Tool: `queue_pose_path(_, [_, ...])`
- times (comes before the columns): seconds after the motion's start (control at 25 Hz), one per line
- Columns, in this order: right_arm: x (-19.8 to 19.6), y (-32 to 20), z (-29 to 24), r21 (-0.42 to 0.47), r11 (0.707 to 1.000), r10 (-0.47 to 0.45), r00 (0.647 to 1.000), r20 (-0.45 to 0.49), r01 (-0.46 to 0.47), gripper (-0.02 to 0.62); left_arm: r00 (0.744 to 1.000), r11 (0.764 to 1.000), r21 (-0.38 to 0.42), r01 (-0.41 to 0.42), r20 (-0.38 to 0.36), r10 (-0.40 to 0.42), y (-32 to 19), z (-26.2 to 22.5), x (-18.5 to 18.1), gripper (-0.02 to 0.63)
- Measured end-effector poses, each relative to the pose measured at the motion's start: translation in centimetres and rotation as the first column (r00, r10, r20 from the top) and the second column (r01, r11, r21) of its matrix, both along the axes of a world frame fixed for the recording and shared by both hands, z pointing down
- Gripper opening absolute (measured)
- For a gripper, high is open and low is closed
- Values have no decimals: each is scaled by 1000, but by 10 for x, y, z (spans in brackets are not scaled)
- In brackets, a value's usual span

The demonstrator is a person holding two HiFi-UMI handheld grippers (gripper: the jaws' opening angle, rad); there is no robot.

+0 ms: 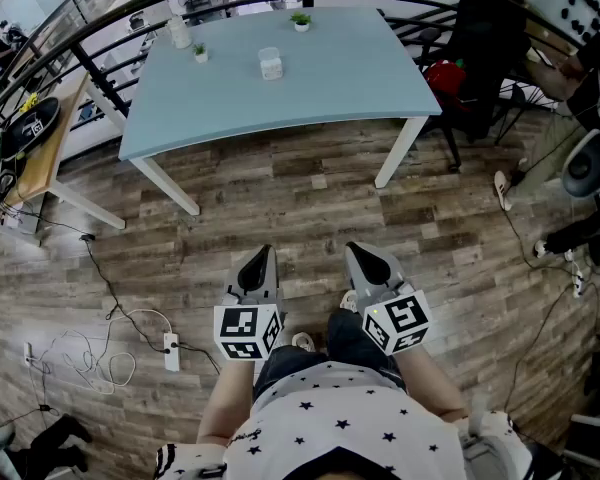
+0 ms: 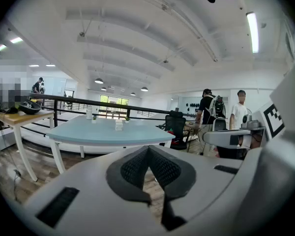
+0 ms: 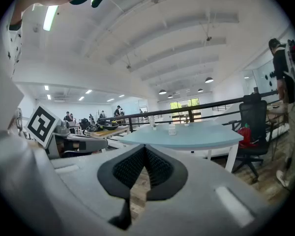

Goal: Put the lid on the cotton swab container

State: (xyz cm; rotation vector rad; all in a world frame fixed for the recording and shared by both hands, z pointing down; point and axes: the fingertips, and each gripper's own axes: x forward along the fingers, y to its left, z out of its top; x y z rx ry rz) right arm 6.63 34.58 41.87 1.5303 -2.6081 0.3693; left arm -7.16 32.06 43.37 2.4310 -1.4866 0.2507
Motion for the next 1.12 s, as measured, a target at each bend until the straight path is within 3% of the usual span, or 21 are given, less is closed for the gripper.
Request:
queue_pose_path(0.36, [-20, 64, -28, 36, 997, -66, 998, 15, 65, 5, 996, 996, 22, 81, -41, -80, 76, -21, -23, 2])
queue_pose_path(0.84, [-40, 77, -36, 29, 995, -102, 992, 75, 100, 6, 997, 998, 27, 58, -42, -57, 90, -25, -27, 3])
queue_pose_path(1.12, [-47, 67, -31, 23, 998, -61, 997, 49, 60, 6, 999, 999, 24, 24, -37, -23, 80, -24, -35, 3])
